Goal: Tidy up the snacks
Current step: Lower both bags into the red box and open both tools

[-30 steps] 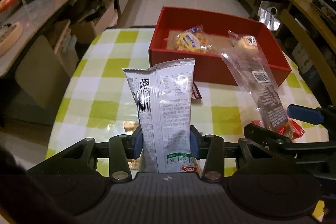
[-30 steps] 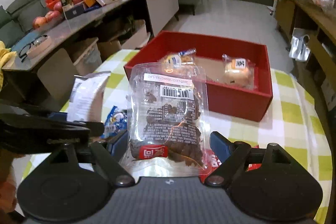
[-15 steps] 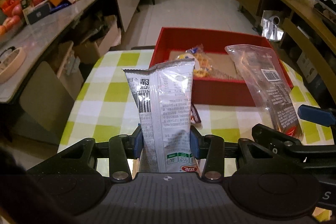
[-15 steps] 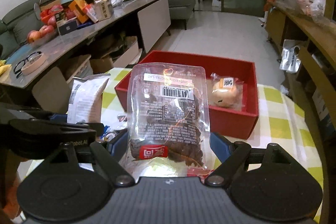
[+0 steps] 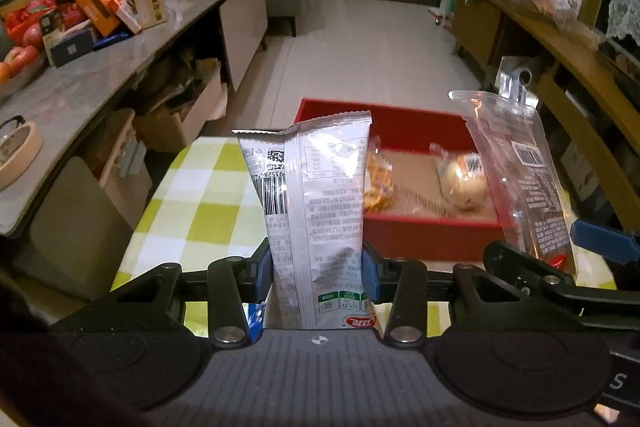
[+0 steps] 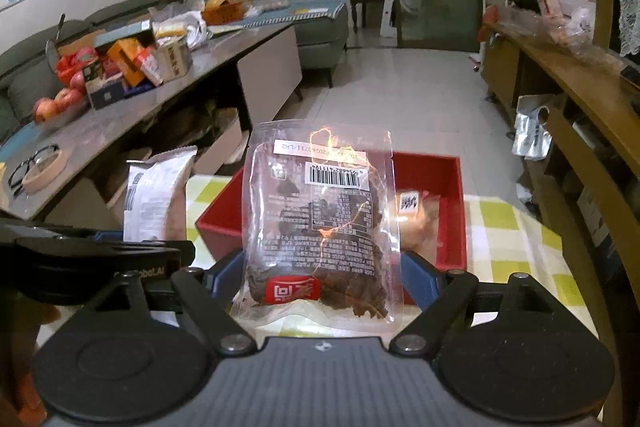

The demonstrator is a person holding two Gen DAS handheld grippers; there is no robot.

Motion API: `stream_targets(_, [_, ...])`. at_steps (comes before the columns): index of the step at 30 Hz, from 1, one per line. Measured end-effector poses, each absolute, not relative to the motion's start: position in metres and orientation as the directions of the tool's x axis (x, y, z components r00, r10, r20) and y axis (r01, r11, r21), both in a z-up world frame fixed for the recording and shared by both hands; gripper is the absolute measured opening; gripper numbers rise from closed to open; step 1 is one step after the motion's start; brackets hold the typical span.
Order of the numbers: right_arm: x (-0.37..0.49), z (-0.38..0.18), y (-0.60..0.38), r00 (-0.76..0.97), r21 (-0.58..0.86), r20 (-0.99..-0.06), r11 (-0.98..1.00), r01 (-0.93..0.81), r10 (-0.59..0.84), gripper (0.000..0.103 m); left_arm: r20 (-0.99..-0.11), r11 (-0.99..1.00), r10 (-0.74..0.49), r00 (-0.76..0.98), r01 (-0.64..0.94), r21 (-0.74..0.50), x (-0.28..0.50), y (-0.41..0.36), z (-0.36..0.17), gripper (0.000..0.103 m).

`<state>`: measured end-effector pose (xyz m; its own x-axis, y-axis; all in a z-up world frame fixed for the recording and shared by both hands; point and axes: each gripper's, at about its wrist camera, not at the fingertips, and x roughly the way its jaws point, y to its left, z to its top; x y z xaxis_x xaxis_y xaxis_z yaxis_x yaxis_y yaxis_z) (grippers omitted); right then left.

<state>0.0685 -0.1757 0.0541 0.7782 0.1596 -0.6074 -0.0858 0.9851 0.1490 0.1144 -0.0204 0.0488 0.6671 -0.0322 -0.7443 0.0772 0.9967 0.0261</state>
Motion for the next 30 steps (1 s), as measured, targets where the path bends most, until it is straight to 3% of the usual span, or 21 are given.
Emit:
stream_targets(21, [0.157,0.039,-0.212,0.804,0.235,-0.583,0.972,0.027,0.119,0.088,-0.677,0.996,-0.078,0.732,0.080,-0.029,0.198,-0.050,0.043,0.050])
stream_targets(30, [0.191,-0.005,-0.215,0.770,0.267,-0.623,0.963,0.045,0.137,0.088,-0.711,0.998,-0.070,0.700,0.052,-0.047,0.232,-0.050,0.011,0.050])
